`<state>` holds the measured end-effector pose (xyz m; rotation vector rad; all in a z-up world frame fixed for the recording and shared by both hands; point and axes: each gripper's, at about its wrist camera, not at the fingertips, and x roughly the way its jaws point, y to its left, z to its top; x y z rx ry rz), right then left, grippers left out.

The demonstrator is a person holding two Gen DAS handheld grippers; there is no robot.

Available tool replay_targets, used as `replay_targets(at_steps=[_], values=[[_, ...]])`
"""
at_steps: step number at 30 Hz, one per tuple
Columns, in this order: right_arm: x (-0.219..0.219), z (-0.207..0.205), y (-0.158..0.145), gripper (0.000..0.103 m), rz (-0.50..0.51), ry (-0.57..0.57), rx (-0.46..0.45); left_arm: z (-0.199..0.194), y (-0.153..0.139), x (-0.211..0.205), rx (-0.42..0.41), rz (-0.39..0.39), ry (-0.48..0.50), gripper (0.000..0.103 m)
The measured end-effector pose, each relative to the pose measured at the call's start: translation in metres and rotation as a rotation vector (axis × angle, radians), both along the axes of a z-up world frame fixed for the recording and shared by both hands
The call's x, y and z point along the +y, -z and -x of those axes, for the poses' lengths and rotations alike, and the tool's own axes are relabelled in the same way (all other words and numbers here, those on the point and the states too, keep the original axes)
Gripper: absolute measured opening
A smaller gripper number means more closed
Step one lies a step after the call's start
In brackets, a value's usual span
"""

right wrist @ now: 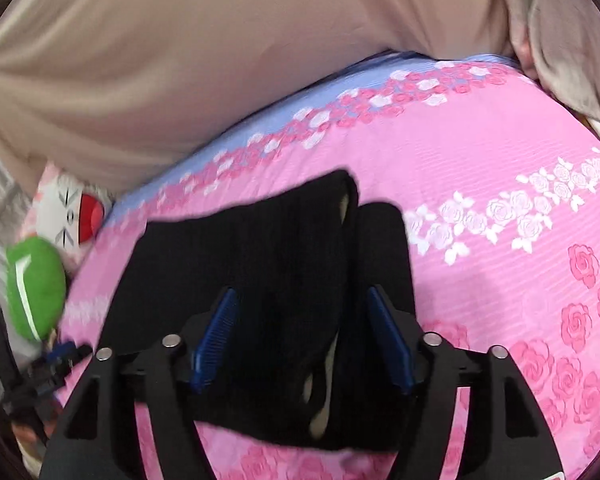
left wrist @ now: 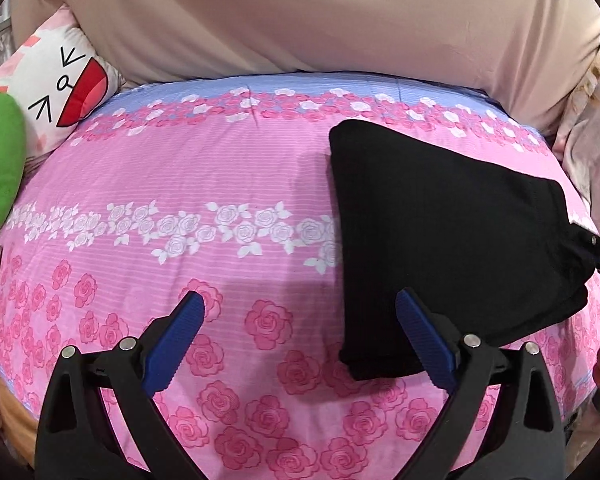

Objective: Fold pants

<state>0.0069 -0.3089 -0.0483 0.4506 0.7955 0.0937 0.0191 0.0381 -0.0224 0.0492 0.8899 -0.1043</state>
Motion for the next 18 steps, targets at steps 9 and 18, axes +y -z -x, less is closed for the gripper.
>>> replay_targets(at_steps=[9, 18], values=[[0.003, 0.016, -0.013, 0.022, 0.097, 0.012, -0.084, -0.003, 0.003, -0.015, 0.011, -0.002, 0.011, 0.095], [0.02, 0.031, -0.027, 0.029, 0.132, 0.026, -0.093, -0.004, 0.01, -0.017, 0.015, -0.042, -0.013, 0.095]])
